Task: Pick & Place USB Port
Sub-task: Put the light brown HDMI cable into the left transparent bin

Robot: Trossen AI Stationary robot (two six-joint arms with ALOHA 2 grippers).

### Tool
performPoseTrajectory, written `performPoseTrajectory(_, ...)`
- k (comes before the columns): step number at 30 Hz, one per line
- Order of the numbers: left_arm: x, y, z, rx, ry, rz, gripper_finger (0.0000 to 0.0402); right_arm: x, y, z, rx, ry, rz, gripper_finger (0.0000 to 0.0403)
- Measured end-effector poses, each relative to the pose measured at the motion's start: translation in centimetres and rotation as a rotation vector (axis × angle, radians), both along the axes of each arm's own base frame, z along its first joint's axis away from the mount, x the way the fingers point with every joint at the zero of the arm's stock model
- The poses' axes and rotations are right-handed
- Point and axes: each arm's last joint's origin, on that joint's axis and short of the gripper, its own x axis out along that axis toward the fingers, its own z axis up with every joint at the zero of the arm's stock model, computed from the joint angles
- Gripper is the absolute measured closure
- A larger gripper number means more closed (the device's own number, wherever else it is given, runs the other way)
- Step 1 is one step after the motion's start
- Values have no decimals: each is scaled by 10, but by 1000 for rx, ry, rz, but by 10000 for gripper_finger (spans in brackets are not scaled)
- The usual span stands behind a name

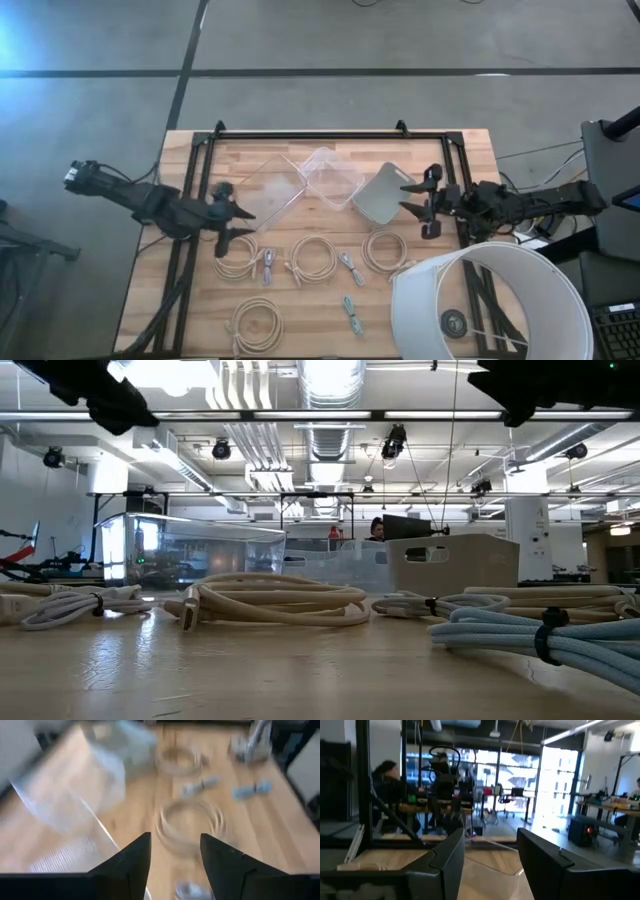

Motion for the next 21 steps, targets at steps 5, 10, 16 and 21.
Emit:
performPoseTrajectory(5,9,-15,-5,-179,161,-18,227,15,1,3,-3,60,0,225)
performPoseTrajectory(10,15,-36,-19,-332,315,-35,227,30,3,4,-10,117,0,225)
performPoseTrajectory(16,14,-56,-37,-386,475,36,227,46,4,11,-23,153,-2,225)
performPoseTrajectory(21,13,-65,-56,-330,626,123,227,57,5,16,-58,182,-5,225)
